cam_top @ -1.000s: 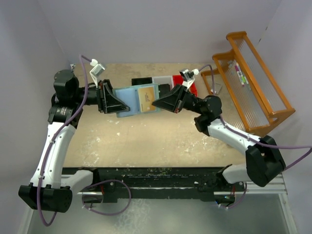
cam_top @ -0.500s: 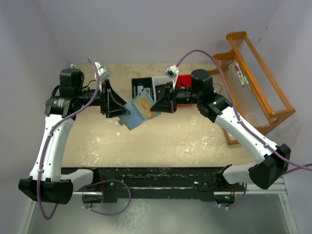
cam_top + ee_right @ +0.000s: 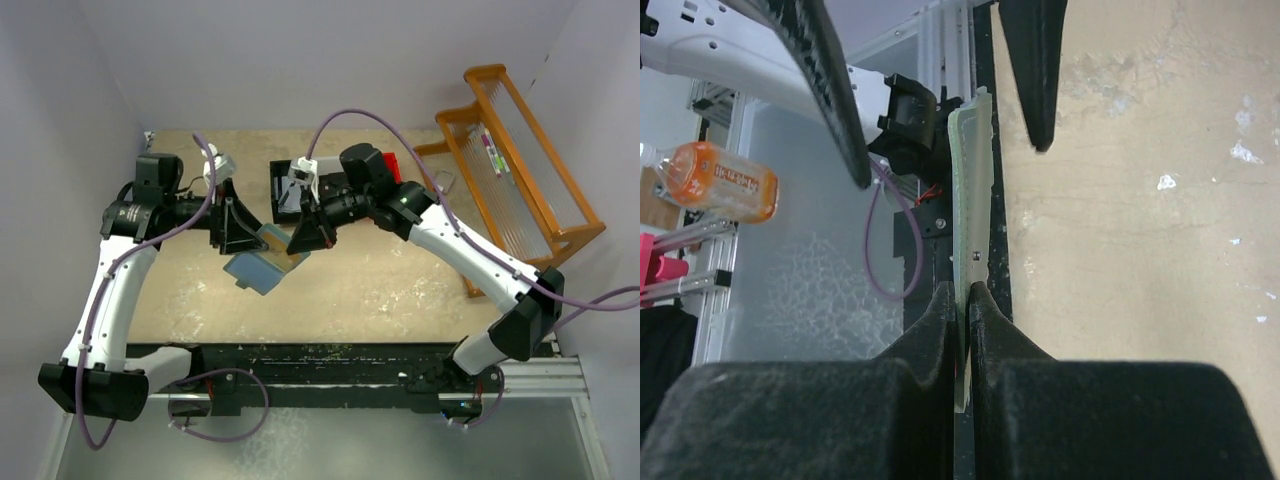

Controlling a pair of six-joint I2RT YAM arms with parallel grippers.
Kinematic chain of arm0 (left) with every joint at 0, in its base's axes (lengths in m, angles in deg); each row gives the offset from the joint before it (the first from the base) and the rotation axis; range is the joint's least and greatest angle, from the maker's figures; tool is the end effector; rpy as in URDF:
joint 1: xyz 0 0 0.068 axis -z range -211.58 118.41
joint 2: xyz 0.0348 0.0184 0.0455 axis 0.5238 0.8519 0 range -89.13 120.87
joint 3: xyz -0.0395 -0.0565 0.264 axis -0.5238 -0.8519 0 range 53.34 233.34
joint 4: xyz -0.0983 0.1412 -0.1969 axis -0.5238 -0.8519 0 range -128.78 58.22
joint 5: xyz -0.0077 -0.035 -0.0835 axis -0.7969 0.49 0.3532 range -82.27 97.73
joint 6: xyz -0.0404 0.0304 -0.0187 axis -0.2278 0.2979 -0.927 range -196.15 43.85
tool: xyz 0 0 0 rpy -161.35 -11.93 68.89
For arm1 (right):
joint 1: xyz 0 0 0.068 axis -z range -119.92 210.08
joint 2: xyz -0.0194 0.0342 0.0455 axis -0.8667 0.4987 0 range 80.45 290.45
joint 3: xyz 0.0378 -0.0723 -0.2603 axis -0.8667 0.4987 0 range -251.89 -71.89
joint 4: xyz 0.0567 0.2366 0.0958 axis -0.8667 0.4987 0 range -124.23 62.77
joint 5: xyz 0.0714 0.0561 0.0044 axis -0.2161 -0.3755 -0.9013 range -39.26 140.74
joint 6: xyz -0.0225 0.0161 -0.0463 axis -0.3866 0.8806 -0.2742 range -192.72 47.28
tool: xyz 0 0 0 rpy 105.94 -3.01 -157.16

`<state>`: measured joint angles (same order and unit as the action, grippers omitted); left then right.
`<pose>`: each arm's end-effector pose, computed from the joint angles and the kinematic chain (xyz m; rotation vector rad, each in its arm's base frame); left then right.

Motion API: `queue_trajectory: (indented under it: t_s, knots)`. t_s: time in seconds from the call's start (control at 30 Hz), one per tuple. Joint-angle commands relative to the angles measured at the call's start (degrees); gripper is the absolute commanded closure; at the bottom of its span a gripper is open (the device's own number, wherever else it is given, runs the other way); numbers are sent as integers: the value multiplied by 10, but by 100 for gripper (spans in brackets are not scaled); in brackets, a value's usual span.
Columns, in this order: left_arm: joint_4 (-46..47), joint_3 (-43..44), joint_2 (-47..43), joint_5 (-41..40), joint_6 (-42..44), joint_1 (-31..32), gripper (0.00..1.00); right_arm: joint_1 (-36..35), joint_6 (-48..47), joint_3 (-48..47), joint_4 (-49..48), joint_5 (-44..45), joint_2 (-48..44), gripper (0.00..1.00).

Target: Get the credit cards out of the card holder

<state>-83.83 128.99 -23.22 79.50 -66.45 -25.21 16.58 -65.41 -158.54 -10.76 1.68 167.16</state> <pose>0.2014 -0.0565 0.3980 0.8792 1.8210 -1.3682 0.2275 0.2529 0.3978 -1.2006 1.7312 1.3994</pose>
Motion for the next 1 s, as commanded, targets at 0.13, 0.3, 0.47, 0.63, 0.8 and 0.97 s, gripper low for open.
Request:
queue_trajectory:
  t_s: [0.13,0.3,0.47,0.63,0.8,0.97]
  knots:
    - [-62,-9,5,21,91,17,46,-25,-41,-97,45,-27,47,100]
    - [-68,-22,8,23,99,21,73,-28,-43,-126,52,-41,63,100]
    - [-60,-19,4,29,81,22,100,-22,12,-92,-28,-50,38,83]
    - [93,-35,-22,28,-96,22,100,18,208,67,-263,47,-36,41]
    - [339,-87,-70,-15,-349,22,100,38,400,265,-623,102,-119,27]
    - [477,-128,-98,-68,-509,22,100,37,571,396,-895,155,-125,28]
